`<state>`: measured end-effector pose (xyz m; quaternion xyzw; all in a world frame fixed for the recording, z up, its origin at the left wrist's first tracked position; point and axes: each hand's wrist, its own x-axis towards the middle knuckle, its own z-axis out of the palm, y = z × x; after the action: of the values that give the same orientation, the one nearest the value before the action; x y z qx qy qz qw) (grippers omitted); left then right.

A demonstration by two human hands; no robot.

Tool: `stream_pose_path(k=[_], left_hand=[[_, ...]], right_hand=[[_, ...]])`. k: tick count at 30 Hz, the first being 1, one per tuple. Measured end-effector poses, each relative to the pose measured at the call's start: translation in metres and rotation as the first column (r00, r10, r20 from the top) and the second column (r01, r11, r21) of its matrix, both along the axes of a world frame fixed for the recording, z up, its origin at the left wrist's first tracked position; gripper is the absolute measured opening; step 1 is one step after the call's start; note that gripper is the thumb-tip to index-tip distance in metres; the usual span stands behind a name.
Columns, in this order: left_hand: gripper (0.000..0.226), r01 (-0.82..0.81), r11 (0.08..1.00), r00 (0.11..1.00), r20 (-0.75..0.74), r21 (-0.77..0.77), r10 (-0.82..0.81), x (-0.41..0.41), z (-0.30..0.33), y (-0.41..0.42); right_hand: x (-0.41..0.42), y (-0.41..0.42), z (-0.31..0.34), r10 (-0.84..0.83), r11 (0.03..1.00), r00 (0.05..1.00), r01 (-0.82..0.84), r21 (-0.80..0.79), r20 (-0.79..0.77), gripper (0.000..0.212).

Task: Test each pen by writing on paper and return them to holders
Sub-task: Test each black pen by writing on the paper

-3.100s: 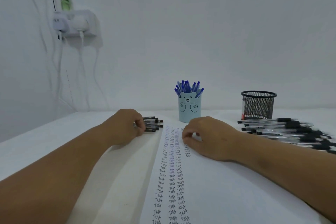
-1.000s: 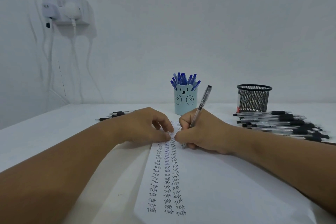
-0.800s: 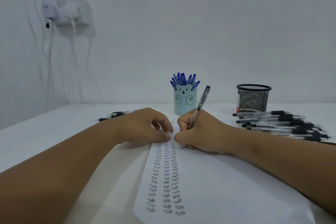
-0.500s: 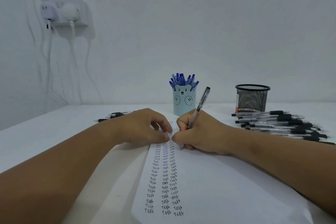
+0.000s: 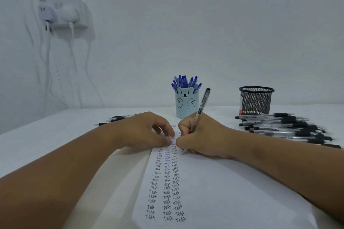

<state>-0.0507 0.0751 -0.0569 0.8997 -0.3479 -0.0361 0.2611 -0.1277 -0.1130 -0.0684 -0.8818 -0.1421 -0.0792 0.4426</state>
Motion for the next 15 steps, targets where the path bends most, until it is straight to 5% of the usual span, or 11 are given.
stream_pose_path(k=[15], left_hand=[[0.013,-0.004,1.000,1.000,-0.007,0.015,0.004,-0.0023,0.0012,0.0005]], right_hand=[[0.0016,-0.0031,-0.0013,-0.004,1.000,0.999,0.005,-0.028,0.044,0.040]])
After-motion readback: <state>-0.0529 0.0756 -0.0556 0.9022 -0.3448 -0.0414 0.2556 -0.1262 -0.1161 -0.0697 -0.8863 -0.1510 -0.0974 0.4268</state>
